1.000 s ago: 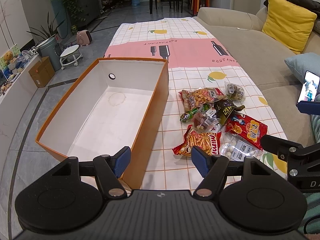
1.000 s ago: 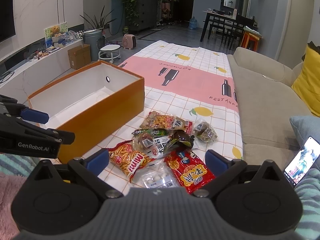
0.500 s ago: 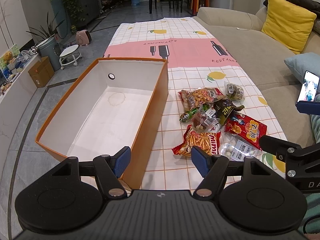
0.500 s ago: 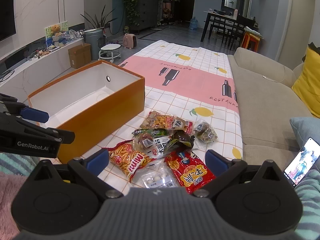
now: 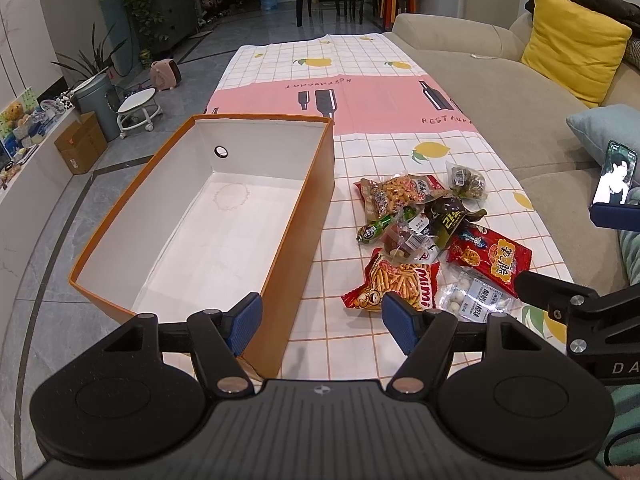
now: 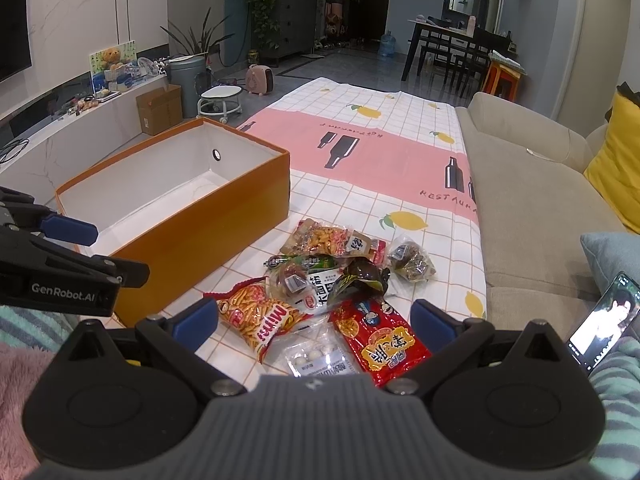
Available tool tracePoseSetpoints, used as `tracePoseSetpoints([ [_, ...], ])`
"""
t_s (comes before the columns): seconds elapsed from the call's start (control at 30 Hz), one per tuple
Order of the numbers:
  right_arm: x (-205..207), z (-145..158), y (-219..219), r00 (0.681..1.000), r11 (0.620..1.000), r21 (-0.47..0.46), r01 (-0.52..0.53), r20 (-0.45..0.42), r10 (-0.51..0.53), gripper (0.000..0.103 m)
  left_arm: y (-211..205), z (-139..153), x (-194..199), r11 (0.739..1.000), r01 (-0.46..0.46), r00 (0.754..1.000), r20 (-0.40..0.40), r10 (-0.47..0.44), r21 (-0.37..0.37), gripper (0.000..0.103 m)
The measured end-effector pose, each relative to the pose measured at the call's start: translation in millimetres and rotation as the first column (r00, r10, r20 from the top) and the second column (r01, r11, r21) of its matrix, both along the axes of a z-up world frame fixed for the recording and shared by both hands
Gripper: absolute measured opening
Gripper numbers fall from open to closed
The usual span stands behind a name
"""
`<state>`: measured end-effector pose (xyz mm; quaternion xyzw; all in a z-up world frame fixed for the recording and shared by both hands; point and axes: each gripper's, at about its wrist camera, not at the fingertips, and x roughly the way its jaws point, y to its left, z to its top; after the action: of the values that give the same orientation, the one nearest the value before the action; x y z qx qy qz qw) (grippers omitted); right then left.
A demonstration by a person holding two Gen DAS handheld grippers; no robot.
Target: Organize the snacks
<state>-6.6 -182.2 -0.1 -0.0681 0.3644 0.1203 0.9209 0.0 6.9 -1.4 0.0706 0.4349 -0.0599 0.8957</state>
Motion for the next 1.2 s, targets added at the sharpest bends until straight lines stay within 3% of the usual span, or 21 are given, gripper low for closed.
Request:
tracePoseSetpoints([
  [0.77,0,-5,-2,1.000,1.000,-0.002,0.002,-0.011,-0.002,0.099,-6,1,-1,1.000,0.007,1.000,-0.010,-0.007,-0.012,0.080],
  [0.93,3,-5,-2,1.000,1.000,-0.007,0.002,-0.018,-0.002,0.099,-5,1,1,0.999,0.031,0.999,-0.011,-0.032,-0.042,0.078],
  [1.1,12,-7,-11,0.999,1.000,0.005,-0.012,-0.039,0.013,0.099,-10,3,6,0.990,0.095,0.995,-0.006,-0.097,-0.103,0.067],
  [1.2,19,-10,-19,0.998,1.000,0.010,0.007,-0.056,-0.006,0.097,-16,0,12,0.980,0.140,0.989,-0.025,-0.144,-0.139,0.067],
])
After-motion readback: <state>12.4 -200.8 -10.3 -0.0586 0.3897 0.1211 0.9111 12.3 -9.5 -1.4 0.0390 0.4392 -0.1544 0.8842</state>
